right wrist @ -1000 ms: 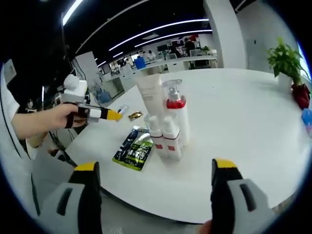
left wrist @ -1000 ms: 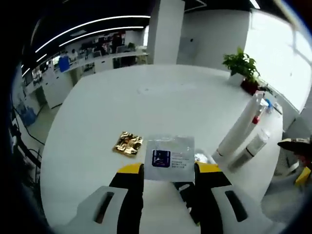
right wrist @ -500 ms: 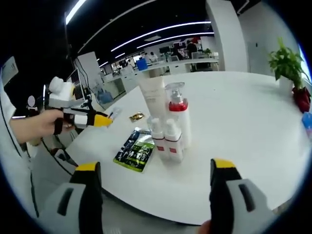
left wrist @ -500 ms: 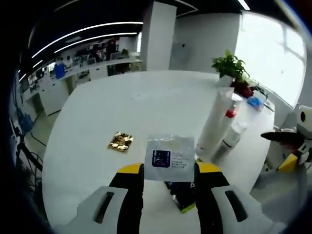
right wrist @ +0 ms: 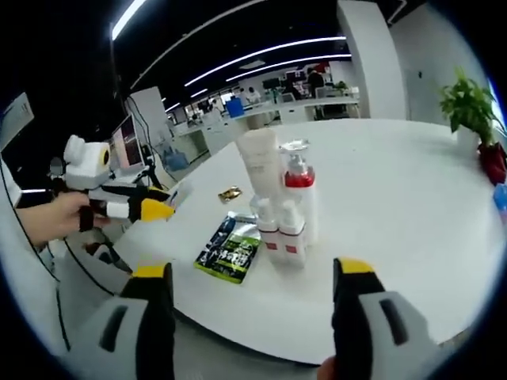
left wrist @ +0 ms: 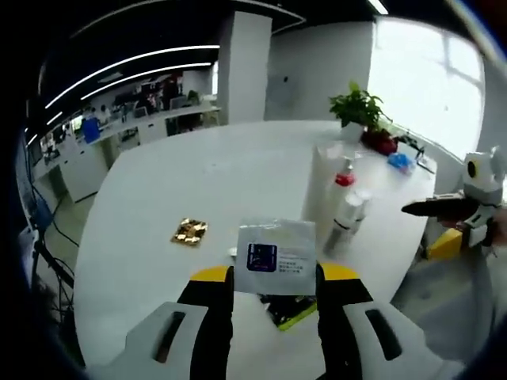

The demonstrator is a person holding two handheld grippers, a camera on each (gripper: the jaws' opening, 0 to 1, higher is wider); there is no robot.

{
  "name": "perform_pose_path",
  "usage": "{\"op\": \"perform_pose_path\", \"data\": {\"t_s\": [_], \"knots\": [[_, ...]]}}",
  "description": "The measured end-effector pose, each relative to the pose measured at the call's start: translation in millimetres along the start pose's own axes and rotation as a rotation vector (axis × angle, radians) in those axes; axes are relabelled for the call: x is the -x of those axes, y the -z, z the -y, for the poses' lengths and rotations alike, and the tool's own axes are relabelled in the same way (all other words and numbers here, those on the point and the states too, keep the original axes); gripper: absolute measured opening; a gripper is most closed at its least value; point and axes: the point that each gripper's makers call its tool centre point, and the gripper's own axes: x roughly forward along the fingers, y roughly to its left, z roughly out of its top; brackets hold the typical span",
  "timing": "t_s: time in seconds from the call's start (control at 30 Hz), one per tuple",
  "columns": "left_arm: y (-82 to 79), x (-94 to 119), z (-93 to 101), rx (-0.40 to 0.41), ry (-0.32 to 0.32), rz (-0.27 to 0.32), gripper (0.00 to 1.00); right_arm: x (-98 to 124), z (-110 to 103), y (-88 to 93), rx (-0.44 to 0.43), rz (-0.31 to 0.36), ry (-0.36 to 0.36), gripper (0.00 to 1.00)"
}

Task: Arrange the skincare products in the storage area until every visible bottle or jar stands upright without overlapping.

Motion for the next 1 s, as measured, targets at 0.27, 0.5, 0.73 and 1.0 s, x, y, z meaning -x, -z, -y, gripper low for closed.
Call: {"op": "perform_pose_path", "data": {"t_s": [0.27,0.5,0.73,1.0], "knots": [[2.1,12,15.7,-0.032,0.015,0.011,0.38,-14,-43,-14.8,-0.09,0.042,-0.149,0.66],[-2.3,22,29.6,-0.036,0.044,0.037,0.38,-26,-71,-34.1,-0.174,0.107,-0.26,0.42],[-4.3,25,41.2,-0.074,0.07,0.054,0.38,-36,-83,-44.9,-0.393,0.163,-0.331,0.31],[-7.8,27,50.9,-0.082,0.097,0.069,0.38,-41,-86,-41.0,-0.412,0.15,-0.332,0.19]]}}
